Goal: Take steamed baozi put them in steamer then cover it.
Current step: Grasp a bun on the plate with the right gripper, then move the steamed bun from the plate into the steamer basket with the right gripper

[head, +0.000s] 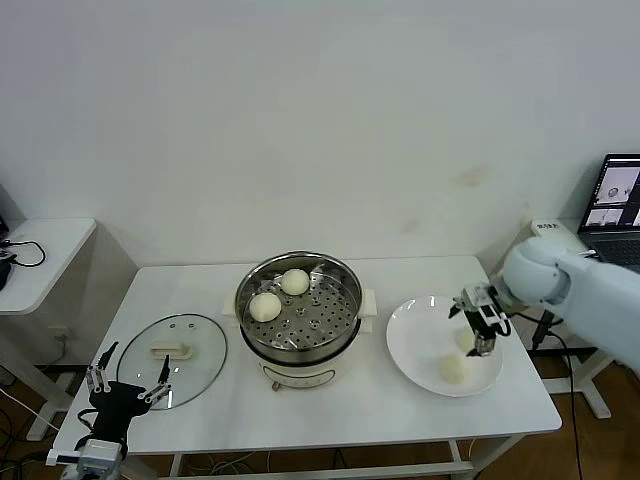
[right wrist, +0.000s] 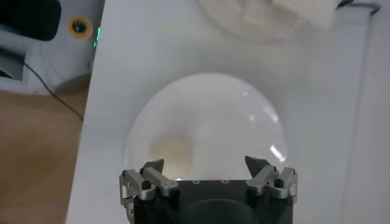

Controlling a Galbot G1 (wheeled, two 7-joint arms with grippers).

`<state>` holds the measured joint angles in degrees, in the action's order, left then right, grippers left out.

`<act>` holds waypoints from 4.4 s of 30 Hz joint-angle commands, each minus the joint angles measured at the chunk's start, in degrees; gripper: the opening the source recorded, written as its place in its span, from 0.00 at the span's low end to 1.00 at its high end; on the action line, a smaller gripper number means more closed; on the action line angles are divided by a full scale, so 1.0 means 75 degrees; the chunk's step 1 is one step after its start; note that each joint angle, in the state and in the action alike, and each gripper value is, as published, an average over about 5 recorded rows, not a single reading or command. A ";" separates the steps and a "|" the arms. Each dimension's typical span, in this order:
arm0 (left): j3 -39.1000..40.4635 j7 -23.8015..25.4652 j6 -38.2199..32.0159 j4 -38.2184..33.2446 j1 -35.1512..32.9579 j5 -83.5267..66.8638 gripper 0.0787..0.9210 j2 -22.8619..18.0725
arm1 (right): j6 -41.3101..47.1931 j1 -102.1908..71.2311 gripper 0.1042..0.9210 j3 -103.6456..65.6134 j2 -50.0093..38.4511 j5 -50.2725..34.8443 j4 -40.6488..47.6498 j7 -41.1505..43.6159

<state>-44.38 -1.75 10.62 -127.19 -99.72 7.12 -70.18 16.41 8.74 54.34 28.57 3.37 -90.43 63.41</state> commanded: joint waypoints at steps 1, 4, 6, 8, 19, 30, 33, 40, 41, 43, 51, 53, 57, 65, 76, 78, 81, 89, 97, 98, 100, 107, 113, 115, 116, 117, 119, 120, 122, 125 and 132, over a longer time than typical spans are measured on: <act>0.0001 0.0003 0.0010 0.0039 0.0002 0.0006 0.88 -0.0023 | -0.0169 -0.1895 0.88 -0.1118 -0.0154 0.0895 0.0429 -0.0089; -0.0014 0.0002 0.0008 0.0055 -0.0009 0.0007 0.88 -0.0029 | -0.0147 -0.2036 0.88 -0.1198 0.0013 0.0945 0.0664 -0.0174; -0.0028 0.0002 0.0008 0.0064 -0.0010 0.0007 0.88 -0.0030 | -0.0127 -0.2113 0.88 -0.1231 0.0124 0.0954 0.0811 -0.0231; -0.0038 0.0002 0.0008 0.0073 -0.0006 0.0006 0.88 -0.0029 | -0.0123 -0.2184 0.88 -0.1267 0.0240 0.0982 0.0940 -0.0281; -0.0029 0.0006 0.0010 0.0129 0.0008 0.0035 0.88 -0.0070 | -0.0053 -0.2360 0.88 -0.1372 0.0879 0.0973 0.1296 -0.0546; -0.0043 0.0001 0.0007 0.0112 -0.0015 0.0053 0.88 -0.0132 | 0.0056 -0.2317 0.84 -0.1337 0.1126 0.1034 0.1415 -0.0544; -0.0036 0.0000 0.0007 0.0117 -0.0004 0.0054 0.88 -0.0138 | 0.0081 -0.2319 0.80 -0.1340 0.1086 0.1097 0.1411 -0.0491; -0.0027 0.0001 0.0008 0.0111 0.0028 0.0053 0.88 -0.0127 | 0.0089 -0.2254 0.68 -0.1358 0.1042 0.1061 0.1416 -0.0420; -0.0026 0.0002 0.0008 0.0107 0.0030 0.0052 0.88 -0.0124 | 0.0083 -0.2233 0.67 -0.1358 0.1043 0.1047 0.1412 -0.0396; -0.0026 0.0001 0.0008 0.0101 0.0035 0.0050 0.88 -0.0120 | 0.0070 -0.2175 0.65 -0.1354 0.1047 0.1005 0.1404 -0.0339; -0.0044 0.0001 0.0009 0.0056 0.0039 0.0033 0.88 -0.0091 | 0.0065 -0.1579 0.60 -0.1224 0.0961 0.0735 0.1302 -0.0155; -0.0060 0.0001 0.0009 0.0043 0.0039 0.0023 0.88 -0.0073 | 0.0057 -0.1240 0.59 -0.1171 0.0914 0.0608 0.1285 -0.0082; -0.0081 0.0003 0.0009 0.0008 0.0037 0.0007 0.88 -0.0044 | 0.0040 -0.0461 0.59 -0.1174 0.0892 0.0301 0.1311 0.0064; -0.0095 0.0002 0.0007 -0.0049 0.0036 -0.0016 0.88 0.0006 | 0.0108 0.1096 0.59 -0.1012 0.1251 -0.0420 0.1416 0.0227; -0.0125 0.0000 0.0005 -0.0063 0.0019 -0.0022 0.88 0.0036 | 0.0241 0.3245 0.59 0.0270 0.2733 -0.1440 0.1534 -0.0229; -0.0151 0.0000 0.0005 -0.0070 0.0006 -0.0022 0.88 0.0040 | 0.0277 0.3389 0.60 0.0436 0.3065 -0.1558 0.1538 -0.0329; -0.0210 0.0000 0.0006 -0.0059 -0.0010 -0.0025 0.88 0.0046 | 0.0283 0.3475 0.60 0.0633 0.3623 -0.1706 0.1576 -0.0493; -0.0337 0.0000 0.0006 -0.0065 -0.0021 -0.0035 0.88 0.0021 | -0.0261 0.3094 0.60 0.1100 0.4793 -0.1836 0.1731 -0.0750; -0.0439 -0.0003 0.0008 -0.0099 -0.0023 -0.0044 0.88 -0.0081 | -0.1133 0.2330 0.60 0.1643 0.5492 -0.1235 0.1816 -0.0873; -0.0450 -0.0004 0.0006 -0.0097 -0.0027 -0.0046 0.88 -0.0095 | -0.1202 0.2254 0.60 0.1680 0.5546 -0.1137 0.1821 -0.0882; -0.0468 -0.0007 0.0003 -0.0095 -0.0037 -0.0052 0.88 -0.0118 | -0.1370 0.2138 0.60 0.1755 0.5626 -0.0943 0.1819 -0.0916; -0.0506 -0.0018 -0.0007 -0.0101 -0.0048 -0.0065 0.88 -0.0184 | -0.2259 0.2048 0.60 0.2070 0.5775 -0.0109 0.1859 -0.1014; -0.0556 -0.0030 -0.0025 -0.0072 -0.0072 -0.0086 0.88 -0.0186 | -0.2893 0.2036 0.60 0.2234 0.5789 -0.0015 0.1778 -0.0995; -0.0554 -0.0033 -0.0026 -0.0075 -0.0063 -0.0087 0.88 -0.0197 | -0.3010 0.2037 0.60 0.2271 0.5798 0.0017 0.1759 -0.0997; -0.0551 -0.0033 -0.0026 -0.0082 -0.0061 -0.0086 0.88 -0.0204 | -0.3064 0.2039 0.60 0.2290 0.5806 0.0027 0.1753 -0.1002; -0.0547 -0.0034 -0.0027 -0.0089 -0.0062 -0.0086 0.88 -0.0211 | -0.3112 0.2039 0.60 0.2304 0.5813 0.0033 0.1747 -0.1009; -0.0544 -0.0035 -0.0028 -0.0096 -0.0065 -0.0085 0.88 -0.0219 | -0.3185 0.2039 0.60 0.2327 0.5826 0.0045 0.1732 -0.1021; -0.0543 -0.0036 -0.0029 -0.0092 -0.0066 -0.0084 0.88 -0.0219 | -0.3206 0.2037 0.60 0.2334 0.5831 0.0054 0.1724 -0.1020; -0.0541 -0.0038 -0.0031 -0.0082 -0.0064 -0.0084 0.88 -0.0219 | -0.3235 0.2033 0.60 0.2343 0.5834 0.0067 0.1712 -0.1010; -0.0530 -0.0037 -0.0031 -0.0077 -0.0050 -0.0084 0.88 -0.0225 | -0.3275 0.2029 0.60 0.2367 0.5824 0.0078 0.1696 -0.0993; -0.0501 -0.0035 -0.0028 -0.0055 -0.0013 -0.0081 0.88 -0.0224 | -0.3327 0.2049 0.65 0.2308 0.5770 0.0061 0.1700 -0.1061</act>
<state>-48.21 -2.03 10.38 -127.81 -99.90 6.48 -71.93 -6.60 24.19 71.45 71.46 3.17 -77.68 55.88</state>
